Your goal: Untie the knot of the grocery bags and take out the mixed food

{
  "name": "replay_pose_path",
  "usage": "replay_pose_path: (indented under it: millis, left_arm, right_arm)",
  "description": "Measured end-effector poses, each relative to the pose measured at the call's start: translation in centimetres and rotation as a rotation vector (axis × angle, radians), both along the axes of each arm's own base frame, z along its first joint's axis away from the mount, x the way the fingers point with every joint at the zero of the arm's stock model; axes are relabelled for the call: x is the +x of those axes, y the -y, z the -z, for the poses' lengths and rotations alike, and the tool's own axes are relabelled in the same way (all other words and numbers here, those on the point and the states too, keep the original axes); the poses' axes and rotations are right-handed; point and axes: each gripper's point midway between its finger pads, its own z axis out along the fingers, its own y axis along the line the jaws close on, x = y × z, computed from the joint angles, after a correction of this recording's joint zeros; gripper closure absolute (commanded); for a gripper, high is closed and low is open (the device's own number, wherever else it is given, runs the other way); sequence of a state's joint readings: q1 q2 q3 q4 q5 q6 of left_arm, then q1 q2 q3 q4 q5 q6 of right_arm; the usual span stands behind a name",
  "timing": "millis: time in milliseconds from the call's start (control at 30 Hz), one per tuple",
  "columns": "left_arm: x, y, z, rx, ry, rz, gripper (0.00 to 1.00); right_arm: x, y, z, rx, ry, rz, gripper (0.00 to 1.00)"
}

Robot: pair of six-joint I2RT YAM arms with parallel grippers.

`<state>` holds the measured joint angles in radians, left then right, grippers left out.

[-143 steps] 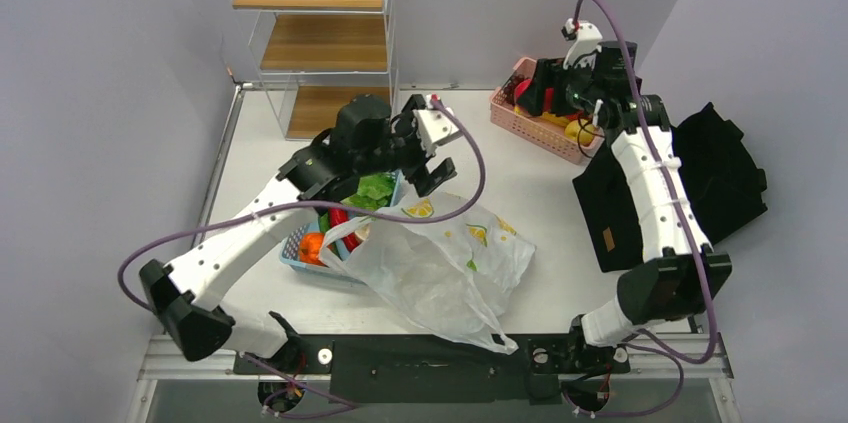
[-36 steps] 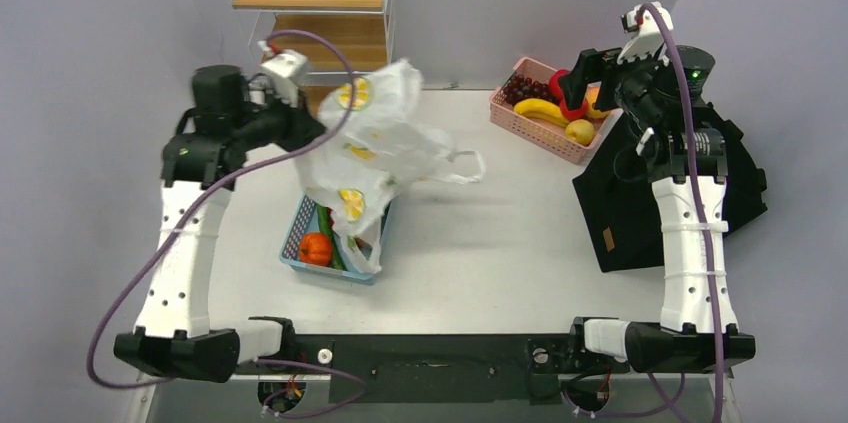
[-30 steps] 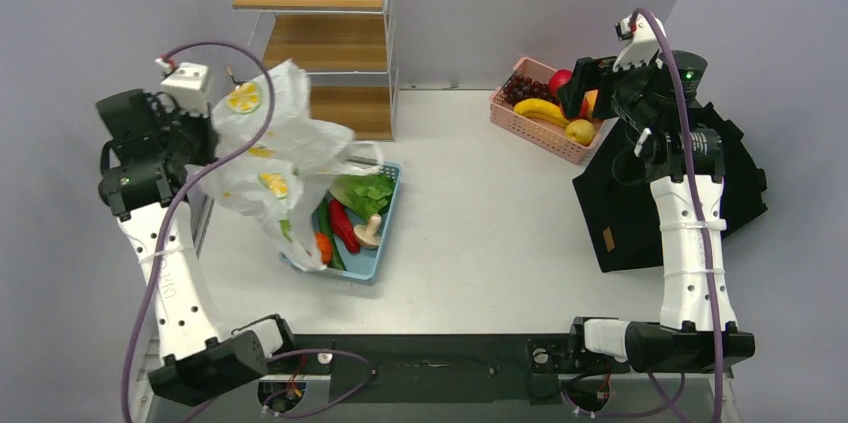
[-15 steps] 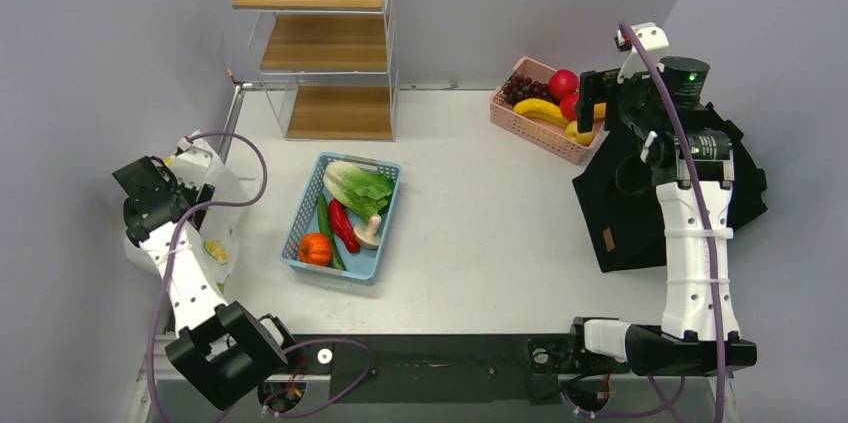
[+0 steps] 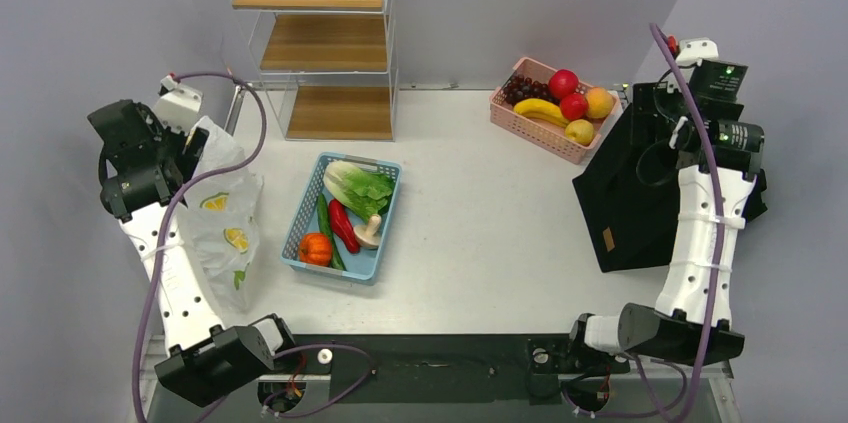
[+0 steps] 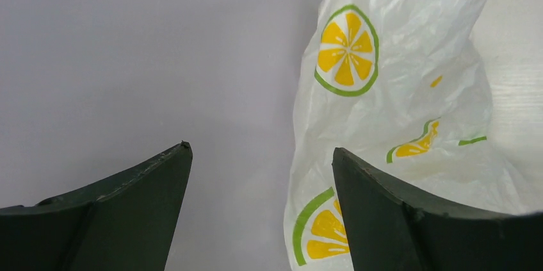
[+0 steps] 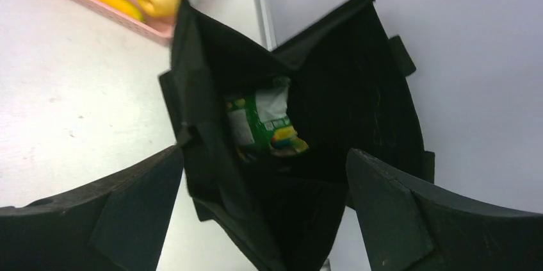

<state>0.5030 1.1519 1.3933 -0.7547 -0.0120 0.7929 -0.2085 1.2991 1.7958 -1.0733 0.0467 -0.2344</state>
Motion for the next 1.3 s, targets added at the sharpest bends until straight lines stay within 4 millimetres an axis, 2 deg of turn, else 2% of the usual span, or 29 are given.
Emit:
replay_pose_path:
  millis: [100,167,200,267,300,333,367,400,433,533,667,800,967,1133,1300]
  left_arm:
    - [1.2,1.5,-2.2,-0.004,0.047,0.036,0.19]
    - [1.7,2.5,-2.3,-0.023,0.051,0.053,0.19]
    - [1.9,2.9,-2.2,-0.039,0.049,0.059,0.19]
    - [2.3,3.6,-2.0,-0.071,0.04,0.063,0.19]
    - [2.5,4.0,-1.9,-0.092,0.038,0.065,0.19]
    - [2.6,4.3,-1.9,-0.105,0.04,0.067,0.19]
    - [2.8,4.7,-1.9,-0.12,0.043,0.071,0.19]
    - [2.9,5.2,-2.1,-0.134,0.048,0.078,0.19]
    - [3.0,5.7,-2.2,-0.145,0.054,0.088,0.19]
    - [3.6,7.5,-3.2,-0.178,0.086,0.129,0.19]
    - [4.1,9.4,-4.5,-0.212,0.13,0.171,0.19]
    - [4.6,10.9,-5.5,-0.234,0.161,0.204,0.19]
    - [5.4,12.3,-5.6,-0.278,0.168,0.224,0.19]
    - [5.8,13.4,-5.1,-0.368,0.17,0.22,0.18]
    - [5.7,15.0,-4.3,-0.497,0.167,0.221,0.19]
  right_arm:
    - [0.2,2.3,2.2,0.008,-0.087,0.056,0.1]
    - [0.4,3.4,3.8,0.027,-0.144,0.076,0.22]
    - [0.5,3.8,4.7,0.041,-0.175,0.078,0.38]
    - [0.8,4.1,6.2,0.072,-0.223,0.071,0.58]
    - [1.0,4.1,7.2,0.098,-0.25,0.06,0.64]
    - [1.0,4.0,7.8,0.108,-0.271,0.048,0.78]
    - [0.8,3.7,8.5,0.132,-0.293,0.038,0.85]
    - [0.5,3.3,9.2,0.152,-0.316,0.022,0.97]
    - [0.3,2.8,9.7,0.175,-0.335,0.005,1.0]
    - [-0.5,1.3,10.2,0.229,-0.354,-0.039,1.0]
    - [-2.2,-1.3,9.4,0.282,-0.336,-0.112,1.0]
    - [-4.5,-5.2,7.9,0.308,-0.301,-0.226,1.0]
    - [-6.8,-13.7,7.7,0.337,-0.32,-0.539,1.0]
    - [-6.8,-20.5,8.1,0.348,-0.389,-0.801,1.0]
    - [-6.8,-28.0,7.8,0.26,-0.429,-1.101,1.0]
